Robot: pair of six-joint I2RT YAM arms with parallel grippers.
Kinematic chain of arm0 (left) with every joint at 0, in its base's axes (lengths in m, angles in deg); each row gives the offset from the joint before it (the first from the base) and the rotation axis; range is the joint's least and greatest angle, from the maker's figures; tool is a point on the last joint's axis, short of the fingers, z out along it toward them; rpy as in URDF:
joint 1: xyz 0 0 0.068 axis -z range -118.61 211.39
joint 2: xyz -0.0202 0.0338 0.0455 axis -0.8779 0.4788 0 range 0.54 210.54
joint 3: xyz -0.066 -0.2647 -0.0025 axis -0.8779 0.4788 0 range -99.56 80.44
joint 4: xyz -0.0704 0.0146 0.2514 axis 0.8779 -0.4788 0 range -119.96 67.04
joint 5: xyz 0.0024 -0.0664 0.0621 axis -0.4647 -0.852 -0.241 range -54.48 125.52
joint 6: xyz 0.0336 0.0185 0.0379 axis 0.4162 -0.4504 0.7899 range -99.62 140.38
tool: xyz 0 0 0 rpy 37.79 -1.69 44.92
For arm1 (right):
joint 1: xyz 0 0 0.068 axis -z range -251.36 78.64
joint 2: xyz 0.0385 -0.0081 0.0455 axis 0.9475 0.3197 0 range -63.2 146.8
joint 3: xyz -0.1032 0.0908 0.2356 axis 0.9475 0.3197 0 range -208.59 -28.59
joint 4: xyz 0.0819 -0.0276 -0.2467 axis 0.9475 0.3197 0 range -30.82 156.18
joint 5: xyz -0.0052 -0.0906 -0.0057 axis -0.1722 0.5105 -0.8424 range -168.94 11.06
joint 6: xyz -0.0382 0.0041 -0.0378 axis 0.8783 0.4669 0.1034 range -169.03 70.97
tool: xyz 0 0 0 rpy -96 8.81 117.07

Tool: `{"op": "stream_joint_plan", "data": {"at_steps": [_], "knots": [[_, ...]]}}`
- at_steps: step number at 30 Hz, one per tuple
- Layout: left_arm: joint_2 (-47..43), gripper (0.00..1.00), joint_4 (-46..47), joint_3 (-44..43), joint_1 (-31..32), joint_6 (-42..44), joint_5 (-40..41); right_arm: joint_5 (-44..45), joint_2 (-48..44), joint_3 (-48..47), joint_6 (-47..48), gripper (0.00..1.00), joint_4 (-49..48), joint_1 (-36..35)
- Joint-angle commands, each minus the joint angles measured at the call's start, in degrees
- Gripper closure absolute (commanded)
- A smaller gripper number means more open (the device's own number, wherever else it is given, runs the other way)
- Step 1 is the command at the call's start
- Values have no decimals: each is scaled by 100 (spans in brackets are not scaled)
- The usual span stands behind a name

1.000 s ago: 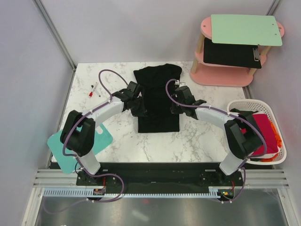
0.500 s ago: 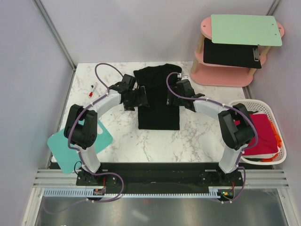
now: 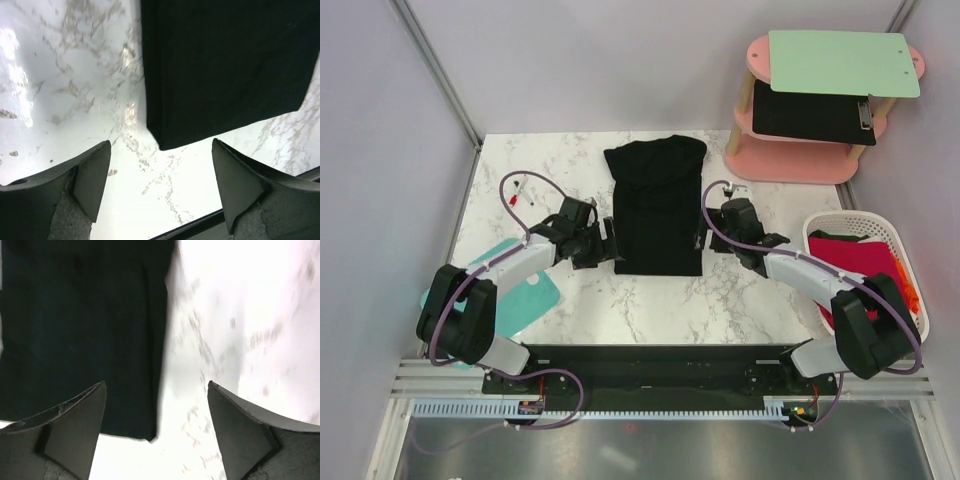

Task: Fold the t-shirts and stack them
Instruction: Grab one side of the 2/3 rectangular tshirt with both arms

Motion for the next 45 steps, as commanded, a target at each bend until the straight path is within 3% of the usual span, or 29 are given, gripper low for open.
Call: {"op": "stream_joint_plan", "data": {"at_steps": [1, 7, 10, 13, 16, 19, 20, 23, 32, 37, 42, 45], "knots": [[-110, 14, 596, 445, 40, -285, -204, -381, -184, 584, -391, 14, -54, -13], [65, 16, 1106, 745, 40, -496, -414, -1171, 131, 699, -645, 24, -256, -13], [259, 21, 1317, 798, 67, -584, -511, -1646, 517, 770, -812, 28, -563, -4], [496, 23, 1493, 789, 102, -637, -573, -2006, 852, 884, -962, 38, -906, -13], [689, 30, 1598, 772, 137, -663, -617, -2104, 1028, 910, -1111, 38, -907, -22], [830, 56, 1712, 772, 172, -681, -652, -2174, 958, 1007, -1217, 44, -898, -56], [865, 74, 1730, 763, 181, -689, -696, -2183, 914, 1016, -1243, 49, -863, -65], [927, 98, 1766, 745, 233, -698, -749, -2218, 852, 981, -1270, 64, -601, -74], [243, 98, 1556, 1219, 672, -988, -477, -2280, 721, 1156, -1305, 93, -168, -469], [-425, 98, 1037, 1694, 1269, -1286, -204, -2289, 256, 1674, -1410, 97, -37, -812], [-1531, 98, 413, 2020, 1657, -1726, -55, -2227, -851, 2176, -1569, 98, 323, -1128], [-2260, 98, -158, 1941, 1666, -1788, 112, -2061, -1703, 2124, -1534, 98, 1137, -1147]]}}
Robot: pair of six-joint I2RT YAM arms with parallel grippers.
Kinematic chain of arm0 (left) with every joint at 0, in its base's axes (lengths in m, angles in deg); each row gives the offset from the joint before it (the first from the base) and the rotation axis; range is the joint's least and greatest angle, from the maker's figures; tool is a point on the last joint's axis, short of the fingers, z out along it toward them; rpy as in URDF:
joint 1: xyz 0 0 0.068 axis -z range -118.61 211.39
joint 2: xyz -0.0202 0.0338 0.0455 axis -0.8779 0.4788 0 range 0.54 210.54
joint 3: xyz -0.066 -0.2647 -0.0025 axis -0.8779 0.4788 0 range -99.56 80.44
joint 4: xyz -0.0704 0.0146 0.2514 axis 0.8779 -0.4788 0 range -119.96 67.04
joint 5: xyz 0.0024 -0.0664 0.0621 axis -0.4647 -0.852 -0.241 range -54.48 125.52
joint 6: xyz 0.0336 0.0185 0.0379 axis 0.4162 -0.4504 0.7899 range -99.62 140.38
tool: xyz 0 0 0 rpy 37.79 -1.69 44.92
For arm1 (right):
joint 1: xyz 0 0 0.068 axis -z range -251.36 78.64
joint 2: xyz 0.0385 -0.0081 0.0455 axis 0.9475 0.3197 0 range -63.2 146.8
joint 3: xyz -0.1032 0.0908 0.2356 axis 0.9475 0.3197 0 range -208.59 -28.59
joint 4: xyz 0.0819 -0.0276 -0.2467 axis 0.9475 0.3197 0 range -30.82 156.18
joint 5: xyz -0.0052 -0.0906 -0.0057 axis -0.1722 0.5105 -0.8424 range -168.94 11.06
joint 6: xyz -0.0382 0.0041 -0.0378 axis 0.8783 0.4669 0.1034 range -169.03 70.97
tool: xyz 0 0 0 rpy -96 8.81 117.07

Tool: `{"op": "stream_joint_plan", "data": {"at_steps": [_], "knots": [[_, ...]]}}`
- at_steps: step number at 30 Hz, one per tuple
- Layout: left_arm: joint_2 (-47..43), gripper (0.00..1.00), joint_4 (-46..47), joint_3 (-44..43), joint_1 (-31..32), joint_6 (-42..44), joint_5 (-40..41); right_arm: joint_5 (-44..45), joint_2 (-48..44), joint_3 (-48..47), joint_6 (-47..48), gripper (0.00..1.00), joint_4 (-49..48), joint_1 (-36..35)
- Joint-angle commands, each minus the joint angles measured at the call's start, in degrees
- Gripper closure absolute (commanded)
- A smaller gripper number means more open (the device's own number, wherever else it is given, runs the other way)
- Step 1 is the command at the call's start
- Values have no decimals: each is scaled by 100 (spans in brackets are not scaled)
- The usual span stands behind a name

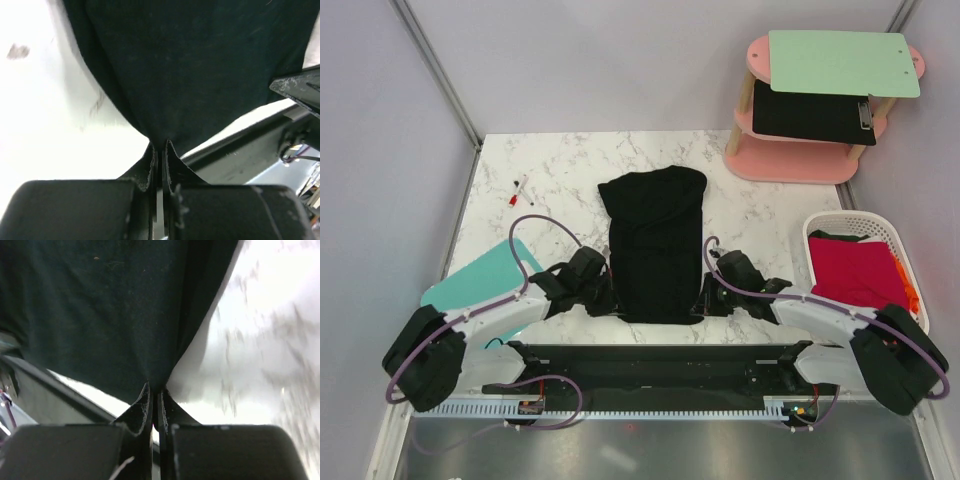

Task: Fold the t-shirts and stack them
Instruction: Grab one side of the 2/3 rectangular tshirt with both arms, then fold the long partially folded tshirt into a neat square

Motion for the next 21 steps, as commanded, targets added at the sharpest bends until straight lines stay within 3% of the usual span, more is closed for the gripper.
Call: {"op": "stream_joint_plan", "data": {"at_steps": [1, 4, 8, 15, 21], "knots": [[-1004, 98, -902, -153, 31, -400, 388, 287, -1236, -49, 31, 98, 1199, -62], [-1339, 98, -1438, -687, 23, -286, 599, 507, -1722, -496, 181, 98, 1622, -71], [-1164, 98, -1826, -1321, 14, 21, 845, 779, -1706, -919, 409, 99, 1737, -62], [-285, 98, -1932, -2244, -144, 478, 1074, 1702, -741, -1727, 997, 99, 1500, -28], [418, 98, -2020, -3149, -697, 1014, 1021, 1809, 191, -2737, 1464, 99, 1289, 324]]}}
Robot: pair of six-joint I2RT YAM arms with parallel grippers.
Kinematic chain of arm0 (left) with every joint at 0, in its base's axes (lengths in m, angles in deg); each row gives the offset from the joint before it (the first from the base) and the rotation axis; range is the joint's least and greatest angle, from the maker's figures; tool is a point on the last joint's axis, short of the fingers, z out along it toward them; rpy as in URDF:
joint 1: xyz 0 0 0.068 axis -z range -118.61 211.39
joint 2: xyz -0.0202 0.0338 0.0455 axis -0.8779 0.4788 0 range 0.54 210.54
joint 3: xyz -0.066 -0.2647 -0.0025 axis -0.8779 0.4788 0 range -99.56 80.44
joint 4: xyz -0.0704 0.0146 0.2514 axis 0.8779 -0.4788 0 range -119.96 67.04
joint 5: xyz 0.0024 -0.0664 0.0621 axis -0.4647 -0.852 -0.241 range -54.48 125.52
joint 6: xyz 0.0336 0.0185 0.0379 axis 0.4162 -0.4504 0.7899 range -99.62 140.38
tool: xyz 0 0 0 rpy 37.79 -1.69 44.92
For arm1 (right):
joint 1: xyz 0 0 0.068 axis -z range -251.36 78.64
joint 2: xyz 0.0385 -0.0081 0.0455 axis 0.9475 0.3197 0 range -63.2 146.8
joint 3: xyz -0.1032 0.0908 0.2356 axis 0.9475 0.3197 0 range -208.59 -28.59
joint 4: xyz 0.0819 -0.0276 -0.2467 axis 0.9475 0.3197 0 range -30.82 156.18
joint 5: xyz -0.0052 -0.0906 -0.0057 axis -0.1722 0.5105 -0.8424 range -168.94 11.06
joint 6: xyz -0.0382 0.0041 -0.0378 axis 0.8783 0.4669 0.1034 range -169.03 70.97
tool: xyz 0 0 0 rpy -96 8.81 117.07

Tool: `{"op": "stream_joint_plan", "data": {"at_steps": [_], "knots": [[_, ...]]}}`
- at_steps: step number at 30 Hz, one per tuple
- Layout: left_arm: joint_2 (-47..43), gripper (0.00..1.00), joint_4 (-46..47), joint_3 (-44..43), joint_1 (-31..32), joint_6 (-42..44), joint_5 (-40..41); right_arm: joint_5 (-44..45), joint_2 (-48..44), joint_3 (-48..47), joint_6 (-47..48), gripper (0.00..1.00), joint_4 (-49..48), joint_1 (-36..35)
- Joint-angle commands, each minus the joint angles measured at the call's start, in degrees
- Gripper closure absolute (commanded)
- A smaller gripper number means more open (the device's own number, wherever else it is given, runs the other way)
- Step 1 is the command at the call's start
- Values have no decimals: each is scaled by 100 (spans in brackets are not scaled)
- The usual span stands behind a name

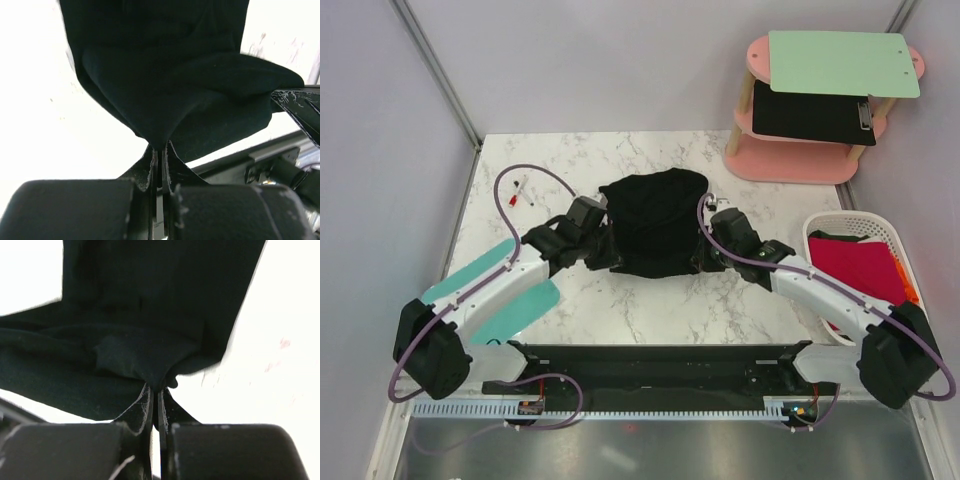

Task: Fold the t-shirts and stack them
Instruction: Fold the long partially folded tshirt into a neat square

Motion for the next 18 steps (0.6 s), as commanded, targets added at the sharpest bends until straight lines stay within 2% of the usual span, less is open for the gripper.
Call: {"op": "stream_joint_plan", "data": {"at_steps": [1, 9, 18], "knots": [[326, 98, -96, -865, -387, 697, 123, 394, 501, -939, 518, 99, -287, 341], [1671, 98, -114, -2193, -915, 1278, -159, 315, 1608, -2074, 791, 99, -401, 676], [2858, 98, -158, -3406, -1328, 1428, -563, 359, 2733, -3041, 870, 98, -542, 983]]}}
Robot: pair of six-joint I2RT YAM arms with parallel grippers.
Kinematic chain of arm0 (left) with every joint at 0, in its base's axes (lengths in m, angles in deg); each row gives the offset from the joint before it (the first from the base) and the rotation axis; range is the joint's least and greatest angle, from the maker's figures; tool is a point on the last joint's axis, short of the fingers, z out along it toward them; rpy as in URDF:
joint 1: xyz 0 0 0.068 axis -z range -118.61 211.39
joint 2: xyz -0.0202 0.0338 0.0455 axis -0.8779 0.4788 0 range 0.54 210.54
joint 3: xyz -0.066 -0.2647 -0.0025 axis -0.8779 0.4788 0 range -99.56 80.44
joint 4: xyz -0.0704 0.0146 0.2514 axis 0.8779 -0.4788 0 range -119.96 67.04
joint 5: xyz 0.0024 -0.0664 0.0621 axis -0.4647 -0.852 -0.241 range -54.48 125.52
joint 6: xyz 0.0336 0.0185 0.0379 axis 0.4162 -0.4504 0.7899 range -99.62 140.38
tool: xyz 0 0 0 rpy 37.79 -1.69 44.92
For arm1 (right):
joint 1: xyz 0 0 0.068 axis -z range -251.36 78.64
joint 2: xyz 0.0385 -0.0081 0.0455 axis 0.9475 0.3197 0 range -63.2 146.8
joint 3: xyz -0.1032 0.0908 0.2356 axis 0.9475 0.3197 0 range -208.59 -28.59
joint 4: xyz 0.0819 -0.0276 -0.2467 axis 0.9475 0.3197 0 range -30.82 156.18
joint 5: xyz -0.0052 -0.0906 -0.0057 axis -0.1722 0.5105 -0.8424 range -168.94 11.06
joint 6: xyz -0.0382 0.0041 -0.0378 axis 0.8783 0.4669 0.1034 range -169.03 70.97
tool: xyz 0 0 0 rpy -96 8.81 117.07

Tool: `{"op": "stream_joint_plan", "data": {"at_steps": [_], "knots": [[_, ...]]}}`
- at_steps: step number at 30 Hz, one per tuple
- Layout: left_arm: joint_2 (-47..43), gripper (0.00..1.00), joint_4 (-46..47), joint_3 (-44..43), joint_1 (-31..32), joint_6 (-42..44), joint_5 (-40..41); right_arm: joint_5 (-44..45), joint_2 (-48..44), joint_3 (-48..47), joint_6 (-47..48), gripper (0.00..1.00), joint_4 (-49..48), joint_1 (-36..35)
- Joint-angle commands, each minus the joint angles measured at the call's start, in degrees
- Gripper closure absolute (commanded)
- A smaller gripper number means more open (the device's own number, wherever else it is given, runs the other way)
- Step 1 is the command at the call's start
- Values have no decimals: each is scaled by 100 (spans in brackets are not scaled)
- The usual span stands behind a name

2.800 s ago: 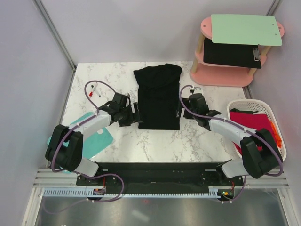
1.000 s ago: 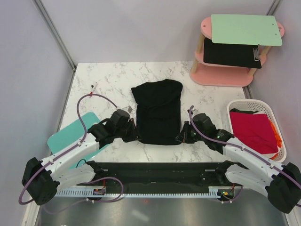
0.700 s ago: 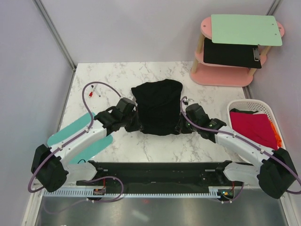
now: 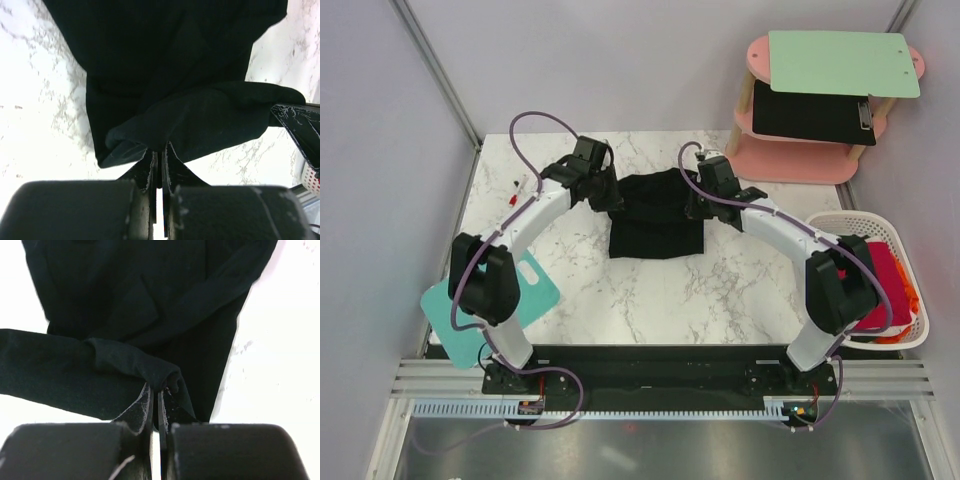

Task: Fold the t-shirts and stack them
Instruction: Fold the long partially folded tshirt into a neat square

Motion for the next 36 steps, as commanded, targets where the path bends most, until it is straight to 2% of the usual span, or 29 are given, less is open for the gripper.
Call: {"op": "stream_joint_plan", "data": {"at_steps": [1, 8, 10, 11, 12, 13, 14, 15, 16, 19, 20, 25, 27, 28, 29, 30, 32, 36], "knots": [[451, 98, 6, -688, -211, 342, -351, 134, 419, -670, 151, 98, -267, 195], [1577, 98, -55, -1908, -563, 377, -983, 90, 1368, -1741, 230, 96, -293, 467], [1901, 98, -195, -2278, -651, 395, -1151, 90, 1754, -1971, 186, 92, -302, 564], [2182, 93, -248, -2628, -678, 395, -1160, 107, 1896, -2172, 151, 90, -363, 608], [2350, 77, -301, -2806, -721, 360, -1186, 142, 2019, -2296, 177, 73, -424, 652], [2473, 36, -389, -2955, -809, 325, -1308, 230, 2264, -2410, 160, 57, -573, 670], [2649, 24, -398, -3157, -853, 263, -1309, 222, 2353, -2533, 186, 44, -679, 696], [2676, 12, -407, -3211, -862, 211, -1301, 196, 2406, -2534, 203, 19, -819, 731], [2668, 1, -407, -3229, -871, 236, -1257, 196, 2337, -2456, 203, 4, -1212, 740], [2370, 0, -381, -3011, -863, 342, -1248, 221, 1725, -1736, 212, 2, -2082, 740], [2247, 0, -285, -2696, -854, 368, -1204, 265, 1538, -1308, 204, 2, -2242, 731], [1096, 0, 401, -1228, -810, 395, -1169, 310, 598, -549, 239, 2, -2359, 749], [728, 0, 673, -577, -731, 351, -1142, 82, 482, -337, 274, 10, -2350, 731], [621, 0, 752, -201, -696, 351, -1134, -136, 491, -276, 274, 22, -2350, 731], [524, 0, 858, 3, -661, 299, -1099, -191, 517, -275, 309, 76, -2367, 731], [463, 0, 1041, 170, -599, 272, -1098, -200, 665, -319, 300, 100, -2315, 740], [322, 2, 1140, 514, -546, 210, -1081, -426, 885, -529, 300, 100, -2297, 731], [23, 3, 1175, 927, -493, 184, -853, -596, 2007, -1425, 379, 100, -1807, 731]]}}
